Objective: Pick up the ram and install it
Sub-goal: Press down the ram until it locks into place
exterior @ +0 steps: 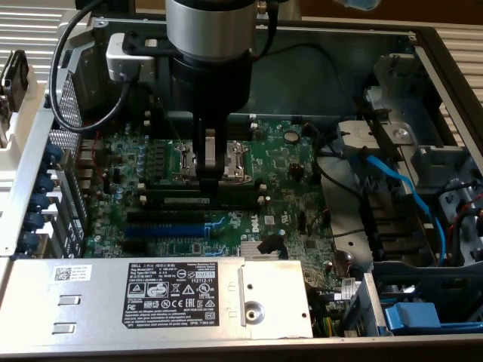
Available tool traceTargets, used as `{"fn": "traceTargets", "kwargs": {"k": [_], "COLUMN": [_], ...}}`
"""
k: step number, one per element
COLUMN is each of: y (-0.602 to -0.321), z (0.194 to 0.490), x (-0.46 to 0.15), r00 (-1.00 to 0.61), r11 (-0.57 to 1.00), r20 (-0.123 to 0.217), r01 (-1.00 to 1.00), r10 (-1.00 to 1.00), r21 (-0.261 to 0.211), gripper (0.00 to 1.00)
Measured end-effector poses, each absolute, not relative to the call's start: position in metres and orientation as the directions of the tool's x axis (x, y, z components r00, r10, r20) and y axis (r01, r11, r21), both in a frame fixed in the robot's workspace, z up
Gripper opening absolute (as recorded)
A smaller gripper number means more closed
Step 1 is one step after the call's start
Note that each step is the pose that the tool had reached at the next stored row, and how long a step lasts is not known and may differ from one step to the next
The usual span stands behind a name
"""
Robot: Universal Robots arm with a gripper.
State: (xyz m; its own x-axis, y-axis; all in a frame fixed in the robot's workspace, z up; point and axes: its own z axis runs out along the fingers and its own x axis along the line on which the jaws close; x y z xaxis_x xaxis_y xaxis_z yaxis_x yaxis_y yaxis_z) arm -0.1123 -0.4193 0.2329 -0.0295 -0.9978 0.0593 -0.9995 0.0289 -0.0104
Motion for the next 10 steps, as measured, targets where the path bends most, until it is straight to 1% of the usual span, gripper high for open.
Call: {"fn": "traceTargets", "kwargs": {"k": [10], "y": [-0.4192], "z": [0.2329], "x": [-0.1170], "r00": [-0.030], "r11": [0.029], "r20": [0.059], "r01": [-1.000], "r10": [-0.998], "r21": [-0.013], "gripper": [0.10]}}
